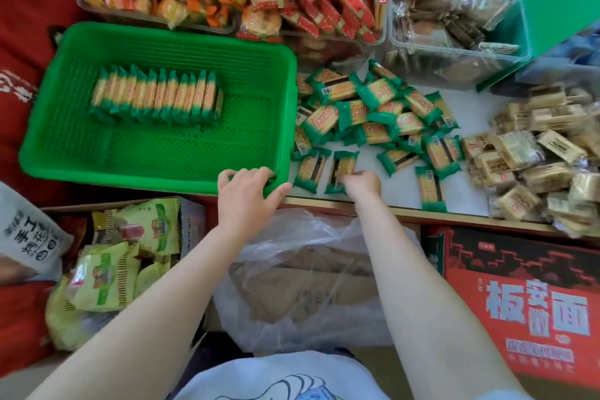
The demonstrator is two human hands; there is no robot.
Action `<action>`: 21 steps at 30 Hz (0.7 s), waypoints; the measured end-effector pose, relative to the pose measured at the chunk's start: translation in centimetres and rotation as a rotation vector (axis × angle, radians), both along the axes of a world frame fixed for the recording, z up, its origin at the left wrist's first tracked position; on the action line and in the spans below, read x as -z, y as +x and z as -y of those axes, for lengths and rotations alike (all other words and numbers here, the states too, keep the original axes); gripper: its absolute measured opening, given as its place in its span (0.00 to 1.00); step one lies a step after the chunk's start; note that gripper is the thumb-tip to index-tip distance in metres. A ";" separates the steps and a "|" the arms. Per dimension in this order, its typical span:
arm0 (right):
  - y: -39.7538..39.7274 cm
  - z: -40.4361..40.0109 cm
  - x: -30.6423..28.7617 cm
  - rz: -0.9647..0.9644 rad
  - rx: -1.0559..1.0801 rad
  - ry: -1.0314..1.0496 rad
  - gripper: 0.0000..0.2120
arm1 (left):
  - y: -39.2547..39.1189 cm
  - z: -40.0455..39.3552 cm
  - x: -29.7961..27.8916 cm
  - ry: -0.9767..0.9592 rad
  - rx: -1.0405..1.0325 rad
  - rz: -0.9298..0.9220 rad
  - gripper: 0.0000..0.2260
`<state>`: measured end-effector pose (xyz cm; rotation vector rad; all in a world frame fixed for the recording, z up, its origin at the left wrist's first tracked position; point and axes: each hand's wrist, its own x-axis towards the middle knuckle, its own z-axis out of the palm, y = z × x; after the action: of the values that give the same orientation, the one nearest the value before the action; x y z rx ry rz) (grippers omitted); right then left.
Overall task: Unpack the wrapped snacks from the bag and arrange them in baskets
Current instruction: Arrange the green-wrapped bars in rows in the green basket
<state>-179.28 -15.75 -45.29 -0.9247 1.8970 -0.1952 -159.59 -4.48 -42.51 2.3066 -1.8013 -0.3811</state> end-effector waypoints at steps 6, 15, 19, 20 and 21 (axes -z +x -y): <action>1.4 -1.4 -0.6 0.329 0.078 0.019 0.26 | -0.2 -0.1 -0.1 0.011 -0.006 0.000 0.22; 5.7 -0.4 1.8 0.073 0.019 -0.026 0.33 | 0.0 0.0 0.4 0.009 -0.004 0.001 0.27; 6.4 -0.2 2.4 0.011 0.024 -0.020 0.44 | 0.0 0.0 0.4 0.008 0.000 -0.003 0.23; 6.6 -0.1 2.4 -0.005 0.021 -0.013 0.46 | 0.0 0.0 0.3 0.009 0.003 0.001 0.23; 6.7 0.1 2.5 -0.016 0.011 -0.007 0.47 | 0.0 0.0 0.3 0.010 0.005 0.001 0.23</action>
<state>-172.57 -15.82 -47.76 -0.9232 1.9181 -0.2017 -159.56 -4.48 -42.81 2.3101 -1.8103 -0.3902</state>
